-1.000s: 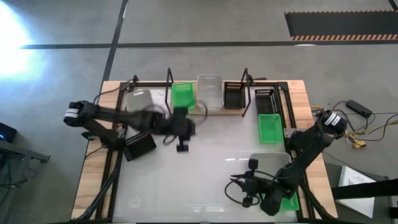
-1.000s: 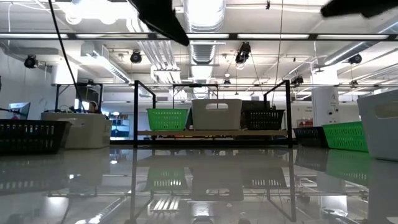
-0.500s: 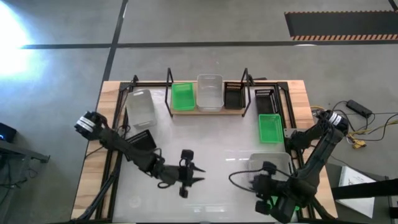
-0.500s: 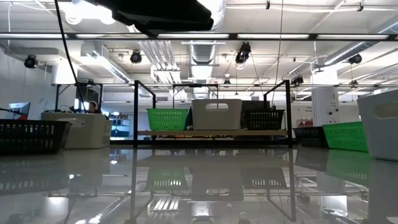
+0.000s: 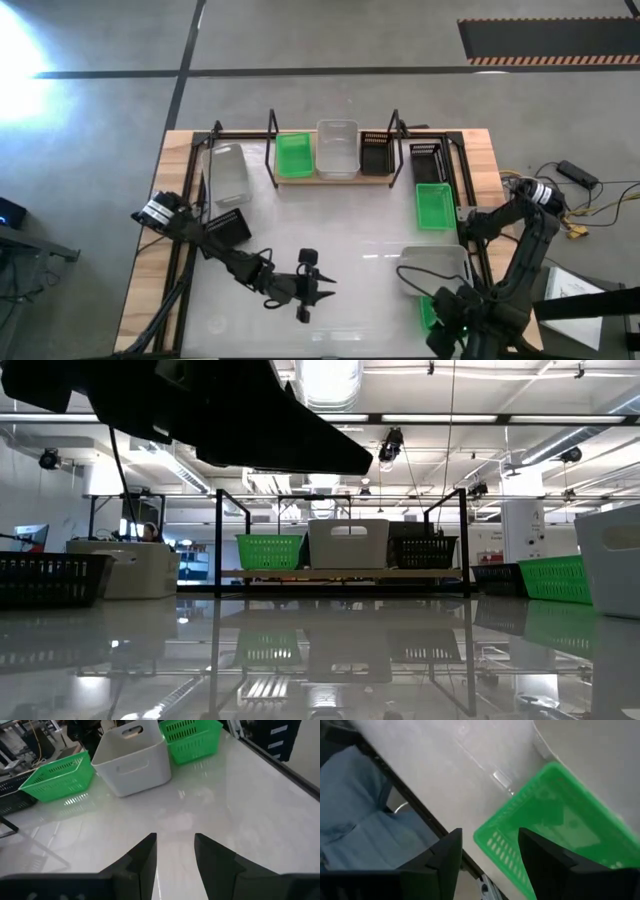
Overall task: Stack baskets on shelf by color
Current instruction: Stack the bottom white bin on the white bin on the shelf
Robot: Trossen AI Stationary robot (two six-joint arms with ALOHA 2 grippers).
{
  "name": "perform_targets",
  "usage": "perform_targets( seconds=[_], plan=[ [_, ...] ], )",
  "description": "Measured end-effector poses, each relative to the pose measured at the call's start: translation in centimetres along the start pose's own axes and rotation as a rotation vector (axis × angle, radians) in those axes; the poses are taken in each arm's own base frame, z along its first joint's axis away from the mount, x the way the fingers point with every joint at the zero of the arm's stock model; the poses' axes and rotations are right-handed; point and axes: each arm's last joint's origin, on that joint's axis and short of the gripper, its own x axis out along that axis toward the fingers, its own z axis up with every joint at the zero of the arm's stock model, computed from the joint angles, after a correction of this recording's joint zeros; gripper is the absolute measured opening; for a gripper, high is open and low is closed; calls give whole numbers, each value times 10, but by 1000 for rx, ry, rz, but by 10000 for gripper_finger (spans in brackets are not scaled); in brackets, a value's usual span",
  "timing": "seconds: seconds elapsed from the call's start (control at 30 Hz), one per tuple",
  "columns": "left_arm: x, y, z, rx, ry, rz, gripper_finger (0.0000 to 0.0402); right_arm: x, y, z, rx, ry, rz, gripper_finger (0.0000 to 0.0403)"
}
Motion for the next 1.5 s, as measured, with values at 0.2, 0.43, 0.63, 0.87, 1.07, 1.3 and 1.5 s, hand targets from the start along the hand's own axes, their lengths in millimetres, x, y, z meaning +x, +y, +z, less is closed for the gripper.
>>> perform_targets(
  seconds=[0.2, 0.43, 0.63, 0.87, 1.07, 1.3, 1.5],
  plan=[
    [-1, 0, -2, 3, 5, -2, 116, 24, 3, -11, 91, 73, -106, 179],
    [-1, -1, -3, 4, 6, -5, 116, 39, 11, -18, 45, 93, -102, 178],
    [-7, 3, 16, -18, -52, -3, 116, 20, 12, -11, -14, 37, -82, 177],
    [-11, 5, 19, -21, -56, -3, 116, 22, 11, 26, -68, -151, -145, 178],
    [-11, 6, 19, -27, -57, -3, 116, 28, 12, 70, -179, -157, -225, 195],
    [-12, 5, 16, -24, -48, -4, 116, 39, 4, 107, -111, -106, -316, 238],
    [-12, 5, 11, -44, -35, -5, 116, 49, -5, 120, -73, -78, -361, 219]
  ],
)
